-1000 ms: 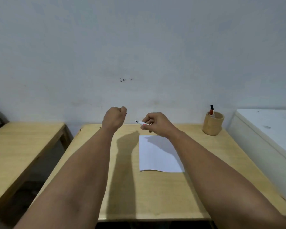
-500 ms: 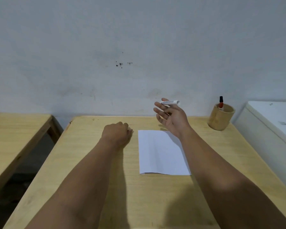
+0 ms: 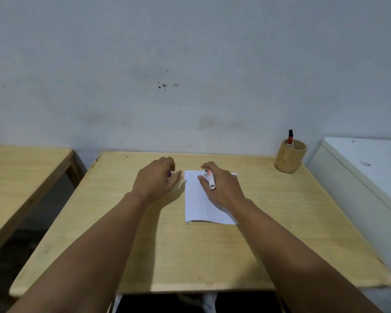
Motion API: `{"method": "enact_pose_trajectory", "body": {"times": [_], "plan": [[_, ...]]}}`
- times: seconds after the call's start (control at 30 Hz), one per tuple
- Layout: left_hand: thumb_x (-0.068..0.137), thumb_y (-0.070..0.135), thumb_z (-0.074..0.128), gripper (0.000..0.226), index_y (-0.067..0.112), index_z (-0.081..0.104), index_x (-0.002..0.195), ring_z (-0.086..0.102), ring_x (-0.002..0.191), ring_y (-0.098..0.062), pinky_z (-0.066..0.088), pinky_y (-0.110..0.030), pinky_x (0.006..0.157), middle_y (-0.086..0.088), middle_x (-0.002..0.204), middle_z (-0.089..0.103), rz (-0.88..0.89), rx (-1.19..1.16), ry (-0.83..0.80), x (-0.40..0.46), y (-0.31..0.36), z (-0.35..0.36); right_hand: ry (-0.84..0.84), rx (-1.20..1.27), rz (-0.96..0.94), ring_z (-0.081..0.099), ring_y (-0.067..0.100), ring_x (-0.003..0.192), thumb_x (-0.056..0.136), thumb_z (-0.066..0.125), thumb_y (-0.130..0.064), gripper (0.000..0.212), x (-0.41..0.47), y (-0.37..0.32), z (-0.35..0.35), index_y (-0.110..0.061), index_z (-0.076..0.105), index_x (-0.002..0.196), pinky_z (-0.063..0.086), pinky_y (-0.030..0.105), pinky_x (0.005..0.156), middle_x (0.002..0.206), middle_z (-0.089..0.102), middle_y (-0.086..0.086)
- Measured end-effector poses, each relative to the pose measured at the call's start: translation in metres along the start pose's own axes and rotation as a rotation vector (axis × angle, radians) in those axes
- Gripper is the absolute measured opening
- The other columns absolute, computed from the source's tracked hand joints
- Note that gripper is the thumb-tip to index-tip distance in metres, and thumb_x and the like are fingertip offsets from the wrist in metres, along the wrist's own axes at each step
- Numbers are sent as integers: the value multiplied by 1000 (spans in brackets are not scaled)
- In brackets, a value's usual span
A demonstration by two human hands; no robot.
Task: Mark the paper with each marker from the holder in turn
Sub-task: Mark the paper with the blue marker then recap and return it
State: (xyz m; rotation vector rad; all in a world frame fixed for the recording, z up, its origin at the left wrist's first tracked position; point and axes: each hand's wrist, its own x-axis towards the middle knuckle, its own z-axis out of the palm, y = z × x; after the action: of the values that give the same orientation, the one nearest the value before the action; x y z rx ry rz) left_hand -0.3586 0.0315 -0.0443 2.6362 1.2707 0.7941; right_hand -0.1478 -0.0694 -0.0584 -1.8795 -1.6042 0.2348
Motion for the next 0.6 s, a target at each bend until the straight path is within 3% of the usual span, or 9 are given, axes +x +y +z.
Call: {"method": "enact_pose_trajectory", "body": {"times": [0.1,0.17,0.23,0.33,0.43,0.5,0.6], "plan": [[91,49,63,28,26,64,107,58,96,-13,47,-32,73,15,101,64,94,-110,-50,-29,12,3,-178,-195,13,48,21,149,103,54,-60,54,-15,11,18,-34,46,149,27,57,123,150,61,-8],[88,57,62,53,25,64,130,58,121,-18,48,-36,93,10,130,66,127,-98,-155,-43,14,10,-203,-207,23,31,20,161,105,50,-61,57,-18,16,23,-33,42,154,15,60,128,159,54,-11],[88,67,57,76,26,49,151,35,151,-22,33,-43,119,5,161,44,125,-73,-305,-51,12,16,-183,-203,20,28,19,162,105,50,-62,58,-18,16,23,-33,41,154,13,60,129,161,52,-13],[87,81,42,92,31,26,163,4,160,-16,6,-45,129,9,172,13,128,9,-443,-56,8,20,-183,-192,20,28,19,163,104,50,-63,59,-19,16,23,-35,41,155,12,59,129,162,51,-13],[84,86,38,96,34,22,163,-1,160,-12,1,-43,130,12,172,10,119,30,-448,-56,6,22,-184,-186,29,34,18,160,102,51,-65,59,-17,19,23,-36,42,153,15,59,129,160,53,-13],[84,86,39,95,35,23,163,-1,160,-11,0,-42,130,13,172,10,116,34,-436,-56,6,22,-143,-174,24,46,17,152,103,49,-67,57,-15,13,17,-36,48,151,26,56,125,155,60,-11],[84,86,40,94,35,25,162,-1,160,-11,-2,-40,129,13,171,11,121,38,-406,-56,6,23,109,68,53,64,17,133,108,46,-59,50,-7,-1,9,-33,59,149,48,42,111,141,71,-5]]}}
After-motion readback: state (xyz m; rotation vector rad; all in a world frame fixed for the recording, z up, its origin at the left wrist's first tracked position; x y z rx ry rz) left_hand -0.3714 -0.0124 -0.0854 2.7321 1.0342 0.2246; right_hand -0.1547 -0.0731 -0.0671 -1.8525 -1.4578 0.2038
